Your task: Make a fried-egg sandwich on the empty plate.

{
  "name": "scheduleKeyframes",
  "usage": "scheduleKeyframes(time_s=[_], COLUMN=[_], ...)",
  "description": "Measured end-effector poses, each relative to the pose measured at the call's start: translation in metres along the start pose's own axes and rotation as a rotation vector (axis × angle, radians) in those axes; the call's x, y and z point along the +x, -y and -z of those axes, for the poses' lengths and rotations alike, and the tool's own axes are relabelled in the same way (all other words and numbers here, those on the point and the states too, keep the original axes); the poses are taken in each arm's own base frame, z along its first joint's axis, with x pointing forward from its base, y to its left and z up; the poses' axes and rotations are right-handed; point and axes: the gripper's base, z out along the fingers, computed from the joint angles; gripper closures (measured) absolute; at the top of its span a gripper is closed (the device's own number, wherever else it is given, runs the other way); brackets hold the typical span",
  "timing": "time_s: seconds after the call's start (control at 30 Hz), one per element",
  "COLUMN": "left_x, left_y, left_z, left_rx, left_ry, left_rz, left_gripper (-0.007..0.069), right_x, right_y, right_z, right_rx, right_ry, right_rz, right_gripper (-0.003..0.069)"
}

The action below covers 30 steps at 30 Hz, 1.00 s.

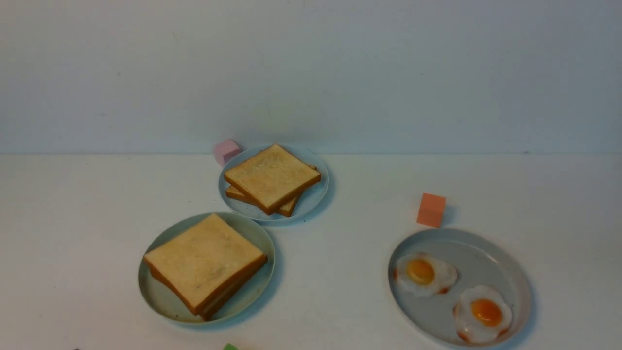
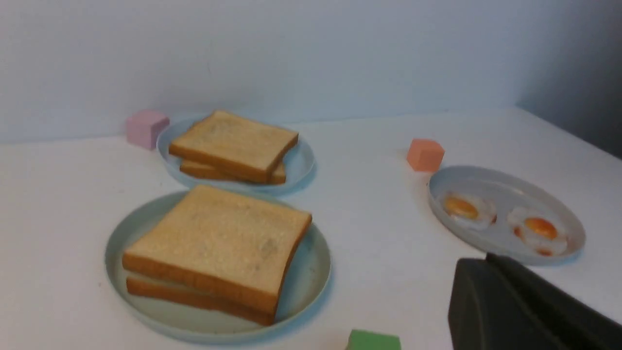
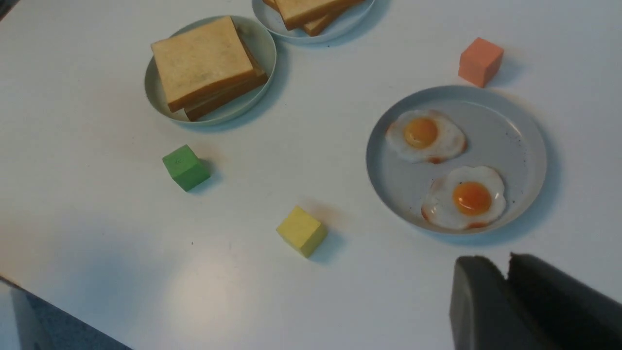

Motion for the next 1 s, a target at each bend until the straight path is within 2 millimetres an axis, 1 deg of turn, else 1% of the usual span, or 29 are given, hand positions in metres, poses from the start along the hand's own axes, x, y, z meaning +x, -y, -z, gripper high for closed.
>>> scheduleKeyframes(time_s=[0.03,0.1,0.2,0.33,0.4,0.43,0.53,0.57,0.6,0.63,0.67,0.7,0.73,0.77,0.83,0.9,1.0], left_x=[0.001,0.015,0.026,0.034,0.035,0.036,0.036,0.037,0.037,0.037,0.037,0.037,0.037,0.037,0.037,0.037,0.037], left_y=[0.0,-0.003,-0.005,-0.005,-0.005,-0.005,-0.005,-0.005,-0.005,-0.005,-0.005,-0.005,-0.005,-0.005,-0.005,-0.005,-0.005], left_z=[0.0,-0.003,-0.004,-0.004,-0.004,-0.004,-0.004,-0.004,-0.004,-0.004,-0.004,-0.004,-0.004,-0.004,-0.004,-0.004,-0.004], left_rx=[-0.001,-0.009,-0.013,-0.01,-0.008,-0.008,-0.007,-0.007,-0.007,-0.007,-0.007,-0.006,-0.006,-0.006,-0.006,-0.006,-0.006], left_ry=[-0.004,-0.046,-0.088,-0.143,-0.163,-0.168,-0.173,-0.176,-0.177,-0.179,-0.179,-0.181,-0.181,-0.181,-0.181,-0.181,-0.182], left_rz=[0.0,0.003,0.004,0.007,0.007,0.007,0.009,0.009,0.009,0.009,0.009,0.009,0.009,0.009,0.009,0.009,0.009], left_gripper=[0.0638,0.0638,0.0638,0.0638,0.0638,0.0638,0.0638,0.0638,0.0638,0.0638,0.0638,0.0638,0.0638,0.0638,0.0638,0.0638,0.0638], right_x=[0.0,0.0,0.0,0.002,0.004,0.005,0.012,0.021,0.029,0.041,0.042,0.057,0.071,0.083,0.113,0.143,0.175], right_y=[0.0,0.0,0.0,0.0,0.003,0.005,0.011,0.016,0.018,0.023,0.024,0.029,0.034,0.038,0.047,0.054,0.061], right_z=[0.0,0.0,0.0,-0.003,-0.005,-0.006,-0.007,-0.015,-0.02,-0.03,-0.032,-0.043,-0.058,-0.066,-0.09,-0.11,-0.131], right_rx=[0.0,-0.005,-0.004,0.006,0.043,0.067,0.137,0.186,0.204,0.24,0.247,0.284,0.303,0.326,0.357,0.381,0.401], right_ry=[0.0,-0.001,-0.004,-0.015,-0.018,-0.011,0.017,0.047,0.059,0.096,0.116,0.177,0.226,0.274,0.341,0.384,0.392], right_rz=[0.0,-0.002,-0.002,-0.008,-0.029,-0.047,-0.09,-0.094,-0.093,-0.085,-0.075,-0.077,-0.076,-0.089,-0.119,-0.156,-0.181], right_gripper=[0.0549,0.0546,0.0543,0.0538,0.0538,0.0544,0.0602,0.0655,0.0664,0.0669,0.0669,0.067,0.0669,0.0669,0.0669,0.0669,0.0669])
